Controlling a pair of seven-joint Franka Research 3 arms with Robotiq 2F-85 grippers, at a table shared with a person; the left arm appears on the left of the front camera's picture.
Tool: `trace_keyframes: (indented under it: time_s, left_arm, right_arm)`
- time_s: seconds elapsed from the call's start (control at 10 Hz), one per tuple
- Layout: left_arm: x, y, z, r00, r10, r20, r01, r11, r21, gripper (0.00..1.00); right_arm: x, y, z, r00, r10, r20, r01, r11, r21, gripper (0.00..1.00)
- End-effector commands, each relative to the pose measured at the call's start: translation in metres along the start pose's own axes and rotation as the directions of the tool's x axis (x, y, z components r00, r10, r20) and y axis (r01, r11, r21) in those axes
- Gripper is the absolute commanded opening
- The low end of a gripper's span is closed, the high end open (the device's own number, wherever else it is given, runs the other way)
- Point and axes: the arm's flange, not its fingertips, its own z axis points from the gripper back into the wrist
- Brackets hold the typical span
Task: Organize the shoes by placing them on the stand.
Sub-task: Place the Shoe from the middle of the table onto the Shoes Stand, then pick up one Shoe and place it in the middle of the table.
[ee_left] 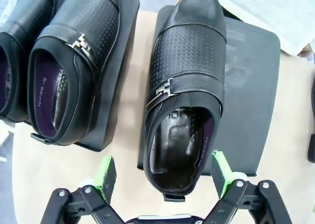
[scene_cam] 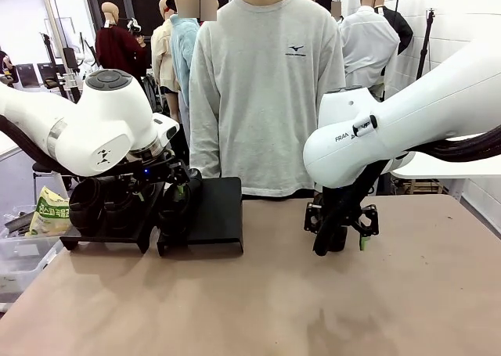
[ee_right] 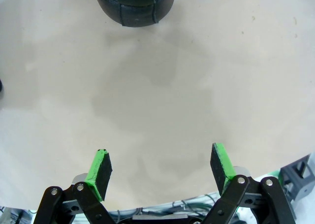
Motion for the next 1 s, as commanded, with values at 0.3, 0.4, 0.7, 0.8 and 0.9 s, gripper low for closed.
trace_keyframes:
  time_s: [0.3, 0.4, 0.7, 0.8, 0.9]
  left_arm:
    - [0.0007, -0.0009, -0.0002, 1.000, -0.001, 0.004, 0.001, 1.000, -0.005, 1.00]
    - [0.0007, -0.0009, -0.0002, 1.000, -0.001, 0.004, 0.001, 1.000, -0.005, 1.00]
    - [0.0007, -0.0009, -0.0002, 1.000, -0.001, 0.004, 0.001, 1.000, -0.005, 1.00]
    - [0.0007, -0.0009, -0.0002, 1.000, -0.001, 0.004, 0.001, 1.000, -0.005, 1.00]
    - [0.0007, -0.0009, -0.0002, 1.000, -0.001, 0.004, 0.001, 1.000, -0.005, 1.00]
  right_arm:
    - [0.0008, 0.0008, 0.0006, 1.000, 0.013, 0.002, -0.013, 1.000, 0.001, 1.00]
    - [0.0008, 0.0008, 0.0006, 1.000, 0.013, 0.002, -0.013, 1.000, 0.001, 1.00]
    - [0.0008, 0.0008, 0.0006, 1.000, 0.013, 0.002, -0.013, 1.000, 0.001, 1.00]
    - [0.0008, 0.0008, 0.0006, 1.000, 0.013, 0.002, -0.013, 1.000, 0.001, 1.00]
    - [0.0008, 0.0008, 0.0006, 1.000, 0.013, 0.002, -0.013, 1.000, 0.001, 1.00]
